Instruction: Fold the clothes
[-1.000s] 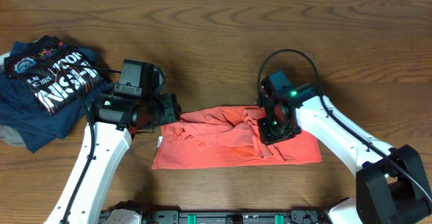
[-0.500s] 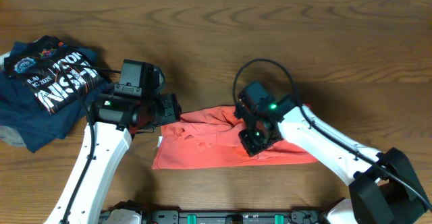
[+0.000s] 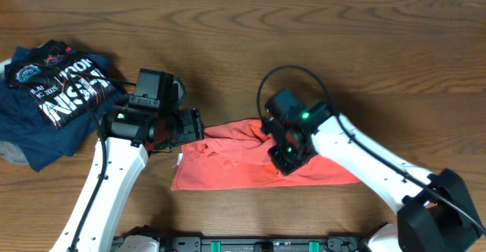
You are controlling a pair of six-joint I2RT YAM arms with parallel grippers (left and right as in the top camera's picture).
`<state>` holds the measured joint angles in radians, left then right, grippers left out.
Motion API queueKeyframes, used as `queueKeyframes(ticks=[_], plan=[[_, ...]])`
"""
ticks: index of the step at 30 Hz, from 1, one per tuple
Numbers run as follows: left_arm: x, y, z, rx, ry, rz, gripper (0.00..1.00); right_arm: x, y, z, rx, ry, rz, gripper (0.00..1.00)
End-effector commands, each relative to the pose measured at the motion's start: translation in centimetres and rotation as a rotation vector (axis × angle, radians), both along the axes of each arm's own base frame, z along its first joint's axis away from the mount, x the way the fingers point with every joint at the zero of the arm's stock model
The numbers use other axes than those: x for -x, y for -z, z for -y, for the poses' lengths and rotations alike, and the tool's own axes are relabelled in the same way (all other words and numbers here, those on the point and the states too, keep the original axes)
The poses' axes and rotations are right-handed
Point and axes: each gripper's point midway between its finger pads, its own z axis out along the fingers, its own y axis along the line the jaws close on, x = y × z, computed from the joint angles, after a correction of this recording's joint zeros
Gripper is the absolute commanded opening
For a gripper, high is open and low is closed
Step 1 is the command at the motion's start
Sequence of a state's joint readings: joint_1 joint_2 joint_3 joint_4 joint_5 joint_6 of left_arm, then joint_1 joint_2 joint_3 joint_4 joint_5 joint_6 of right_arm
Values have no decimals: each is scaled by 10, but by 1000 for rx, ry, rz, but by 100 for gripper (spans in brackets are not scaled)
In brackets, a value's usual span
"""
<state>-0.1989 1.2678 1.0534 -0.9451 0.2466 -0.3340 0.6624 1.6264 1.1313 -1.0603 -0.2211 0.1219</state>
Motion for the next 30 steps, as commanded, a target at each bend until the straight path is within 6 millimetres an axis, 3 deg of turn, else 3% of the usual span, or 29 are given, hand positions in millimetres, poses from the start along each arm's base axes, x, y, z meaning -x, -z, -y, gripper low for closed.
queueKeyframes(ticks=[1,5,11,23,28,30], plan=[[3,9,-11,-60,-9,-19,73,-40,-31,24,96,95,174,10],[7,18,-12,-65,-8,-43,82,-61,-46,56,178,271,257,15],[20,59,-15,-103,35,-175,89,-64,-44,83,210,407,211,15],[27,144,-6,-93,78,-439,90,-59,-44,88,222,415,187,16],[34,155,17,43,133,-503,89,-61,-44,89,223,419,191,16],[34,154,23,75,156,-497,81,-61,-44,89,223,419,192,16]])
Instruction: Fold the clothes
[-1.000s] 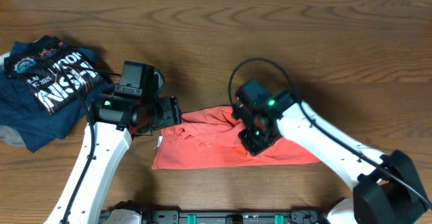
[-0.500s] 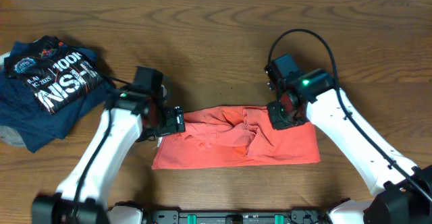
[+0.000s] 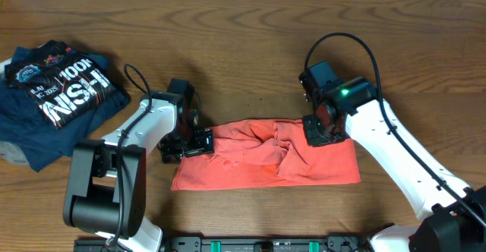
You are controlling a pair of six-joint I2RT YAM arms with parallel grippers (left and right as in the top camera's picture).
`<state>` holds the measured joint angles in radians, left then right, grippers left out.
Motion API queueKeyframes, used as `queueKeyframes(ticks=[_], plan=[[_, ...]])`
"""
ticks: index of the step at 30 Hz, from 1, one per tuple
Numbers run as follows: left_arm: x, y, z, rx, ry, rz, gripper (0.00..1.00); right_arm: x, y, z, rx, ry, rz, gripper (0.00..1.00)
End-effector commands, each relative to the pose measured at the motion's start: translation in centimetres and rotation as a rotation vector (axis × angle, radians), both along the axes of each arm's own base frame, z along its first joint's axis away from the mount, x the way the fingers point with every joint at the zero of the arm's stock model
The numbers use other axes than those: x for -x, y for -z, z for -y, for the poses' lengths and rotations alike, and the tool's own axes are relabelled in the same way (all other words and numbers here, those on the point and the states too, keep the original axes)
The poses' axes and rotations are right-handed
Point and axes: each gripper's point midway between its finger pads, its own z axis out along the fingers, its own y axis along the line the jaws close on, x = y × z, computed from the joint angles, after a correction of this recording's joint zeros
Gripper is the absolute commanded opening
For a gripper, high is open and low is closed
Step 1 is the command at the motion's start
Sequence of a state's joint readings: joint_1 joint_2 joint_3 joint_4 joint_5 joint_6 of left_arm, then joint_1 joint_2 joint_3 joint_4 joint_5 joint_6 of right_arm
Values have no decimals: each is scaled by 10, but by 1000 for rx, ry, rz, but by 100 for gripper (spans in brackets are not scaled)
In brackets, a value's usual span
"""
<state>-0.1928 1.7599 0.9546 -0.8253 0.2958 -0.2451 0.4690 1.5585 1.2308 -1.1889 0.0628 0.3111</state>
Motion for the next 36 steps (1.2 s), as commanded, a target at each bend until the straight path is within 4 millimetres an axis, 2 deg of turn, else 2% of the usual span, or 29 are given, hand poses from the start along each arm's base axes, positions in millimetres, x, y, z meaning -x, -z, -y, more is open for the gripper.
queueKeyframes(ticks=[1,3,5,7,10,13,16,18,21,24,27,29,32,36], plan=[[10,10,22,139,43,-51,74,-4,-5,3,4,25,26,16],[10,10,22,141,47,-48,55,-5,-6,4,11,27,29,16],[6,8,20,147,62,-36,25,-7,-6,8,29,38,38,16],[-1,4,15,150,51,-24,6,-9,-6,13,47,55,49,16],[-15,-7,-4,118,-4,-14,6,-13,-7,23,71,82,60,16],[-35,-26,-36,45,-68,21,6,-18,-7,38,78,133,61,16],[-54,-50,-70,-28,-133,72,6,-22,-7,55,81,180,57,17],[-63,-69,-85,-49,-170,103,6,-24,-7,64,84,193,54,17],[-69,-97,-92,-43,-205,130,6,-26,-7,73,86,208,51,17],[-64,-123,-76,4,-185,139,6,-27,-7,78,87,219,51,18],[-57,-142,-53,26,-117,176,6,-27,-7,79,86,224,51,18],[-51,-153,-29,37,-45,207,6,-27,-7,78,83,223,49,18],[-40,-162,10,54,64,232,6,-26,-7,78,80,223,47,18],[-28,-159,62,78,206,248,6,-26,-7,77,75,223,45,18]])
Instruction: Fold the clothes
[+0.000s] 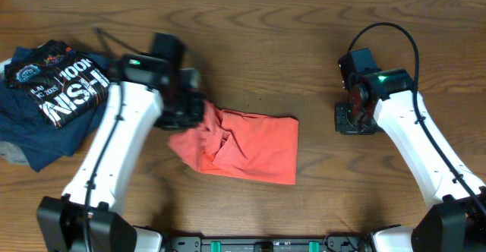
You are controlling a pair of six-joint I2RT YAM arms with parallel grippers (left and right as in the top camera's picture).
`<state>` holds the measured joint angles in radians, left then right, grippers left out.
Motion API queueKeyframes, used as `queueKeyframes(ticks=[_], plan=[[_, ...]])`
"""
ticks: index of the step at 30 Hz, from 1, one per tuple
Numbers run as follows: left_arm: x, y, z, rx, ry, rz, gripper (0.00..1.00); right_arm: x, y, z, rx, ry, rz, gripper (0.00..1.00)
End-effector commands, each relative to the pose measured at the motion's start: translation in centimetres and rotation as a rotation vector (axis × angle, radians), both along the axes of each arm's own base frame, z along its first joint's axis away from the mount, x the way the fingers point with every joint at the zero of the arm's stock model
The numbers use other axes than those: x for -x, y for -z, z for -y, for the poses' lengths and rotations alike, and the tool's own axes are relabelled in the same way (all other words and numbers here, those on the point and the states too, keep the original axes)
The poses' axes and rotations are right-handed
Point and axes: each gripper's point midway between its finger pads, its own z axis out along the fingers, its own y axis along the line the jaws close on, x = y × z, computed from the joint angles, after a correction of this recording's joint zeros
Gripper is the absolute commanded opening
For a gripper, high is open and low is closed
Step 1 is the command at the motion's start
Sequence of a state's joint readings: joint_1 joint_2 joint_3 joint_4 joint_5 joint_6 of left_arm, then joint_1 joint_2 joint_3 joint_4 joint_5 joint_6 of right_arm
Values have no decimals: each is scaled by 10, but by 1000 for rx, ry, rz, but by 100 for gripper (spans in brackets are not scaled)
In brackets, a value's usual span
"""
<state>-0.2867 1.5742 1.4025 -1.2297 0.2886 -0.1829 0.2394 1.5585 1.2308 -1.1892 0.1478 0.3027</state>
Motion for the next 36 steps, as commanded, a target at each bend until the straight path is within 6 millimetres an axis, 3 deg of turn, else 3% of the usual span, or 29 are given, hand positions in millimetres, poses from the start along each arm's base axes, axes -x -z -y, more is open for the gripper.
queueKeyframes(ticks=[1,8,18,20,21,23,27,31,33,36], plan=[[10,-1,43,23,76,9,6,-3,-5,1,-8,-4,16,18],[34,21,117,33,220,-1,6,-1,-4,-4,-34,-14,7,18],[39,70,176,39,318,-7,6,1,-4,-10,-68,-23,-7,19],[42,74,180,37,311,-15,13,1,-4,-10,-68,-24,-7,19],[44,74,182,40,319,-17,29,1,-4,-10,-68,-23,-7,20],[48,72,185,51,332,-22,38,1,-4,-10,-69,-23,-6,20],[47,47,176,84,398,0,41,-4,-4,-18,-109,-69,9,22],[13,5,141,58,322,124,41,-3,-12,-75,-406,-329,20,25],[-8,-11,114,27,244,196,42,2,-23,-107,-577,-443,32,33],[-29,-21,82,19,123,225,42,12,-32,-133,-693,-526,26,37]])
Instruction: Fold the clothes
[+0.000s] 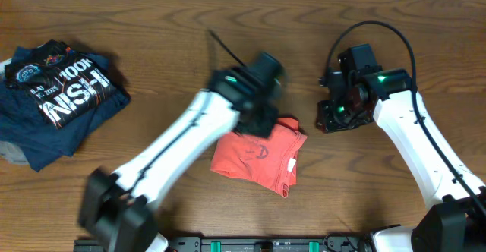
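Note:
In the overhead view the red-orange garment (254, 157) lies folded into a small, roughly square packet at the table's middle, with a label at its right edge. My left arm reaches across from the lower left and is motion-blurred. The left gripper (262, 123) is down on the packet's upper edge, apparently shut on the cloth. My right gripper (325, 121) hangs just right of the garment, apart from it, open with nothing in it.
A pile of dark blue printed clothes (53, 92) lies at the far left, over something grey at the table's left edge. The right arm's black cable (380, 28) loops above its wrist. Bare brown table (228, 24) runs along the back.
My left gripper has moved from the garment's left end to its upper right, and the cloth is now a smaller, doubled-over square. The right gripper has shifted slightly left toward it.
The garment first lay as a long strip with both grippers on it, left at its left end, right near the middle. Then the right gripper was at the strip's right end. Later the right half lay folded over and the right gripper stood clear. Now the left side is folded across too.

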You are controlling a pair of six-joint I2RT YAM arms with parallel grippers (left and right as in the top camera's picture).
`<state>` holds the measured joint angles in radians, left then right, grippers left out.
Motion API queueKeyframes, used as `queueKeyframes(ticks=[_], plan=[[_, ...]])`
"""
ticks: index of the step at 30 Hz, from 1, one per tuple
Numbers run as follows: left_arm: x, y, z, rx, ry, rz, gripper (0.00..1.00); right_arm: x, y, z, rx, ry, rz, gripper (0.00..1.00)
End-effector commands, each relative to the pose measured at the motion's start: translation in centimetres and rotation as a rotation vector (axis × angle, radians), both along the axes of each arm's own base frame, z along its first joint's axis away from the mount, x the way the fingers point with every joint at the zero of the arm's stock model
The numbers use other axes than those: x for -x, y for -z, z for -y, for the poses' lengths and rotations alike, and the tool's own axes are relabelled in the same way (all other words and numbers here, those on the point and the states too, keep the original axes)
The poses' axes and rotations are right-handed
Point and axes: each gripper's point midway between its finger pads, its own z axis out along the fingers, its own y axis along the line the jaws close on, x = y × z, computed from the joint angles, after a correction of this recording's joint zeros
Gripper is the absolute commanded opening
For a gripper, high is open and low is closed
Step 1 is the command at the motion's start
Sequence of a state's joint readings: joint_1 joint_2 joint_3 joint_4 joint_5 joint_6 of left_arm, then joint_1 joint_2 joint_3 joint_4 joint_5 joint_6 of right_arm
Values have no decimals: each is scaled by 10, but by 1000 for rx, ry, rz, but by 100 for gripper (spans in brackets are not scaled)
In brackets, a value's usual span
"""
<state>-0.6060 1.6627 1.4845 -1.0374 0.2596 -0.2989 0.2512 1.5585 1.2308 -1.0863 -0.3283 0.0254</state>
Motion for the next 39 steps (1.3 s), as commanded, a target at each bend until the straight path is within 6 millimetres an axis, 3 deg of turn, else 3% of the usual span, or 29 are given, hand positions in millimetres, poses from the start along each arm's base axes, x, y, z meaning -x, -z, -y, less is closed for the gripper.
queueKeyframes(ticks=[1,3,7,13,19,25,28,32,36,38,39], plan=[[-27,-17,-41,-30,-126,68,41,17,-22,-50,-238,-201,11,37],[-32,-11,-53,-28,-171,43,41,22,-17,-59,-237,-235,2,37],[-24,11,-56,-28,-177,-41,41,33,2,-77,-233,-283,-32,37],[-2,59,-56,-85,-150,-136,40,35,49,-83,-204,-294,-84,37],[15,105,-56,-121,-123,-179,41,-2,111,-51,46,-157,-42,37],[40,156,-80,-210,-207,-231,40,-41,134,-40,133,-122,81,48],[51,165,-87,-228,-221,-260,40,-51,132,-41,140,-124,128,51],[54,161,-89,-236,-225,-272,40,-54,116,-42,135,-137,147,50],[44,133,-92,-221,-247,-251,40,-51,78,-40,121,-131,166,50],[26,112,-93,-199,-262,-166,43,-47,53,-38,110,-128,196,53],[14,102,-93,-185,-269,-111,49,-43,42,-38,99,-128,206,54]])
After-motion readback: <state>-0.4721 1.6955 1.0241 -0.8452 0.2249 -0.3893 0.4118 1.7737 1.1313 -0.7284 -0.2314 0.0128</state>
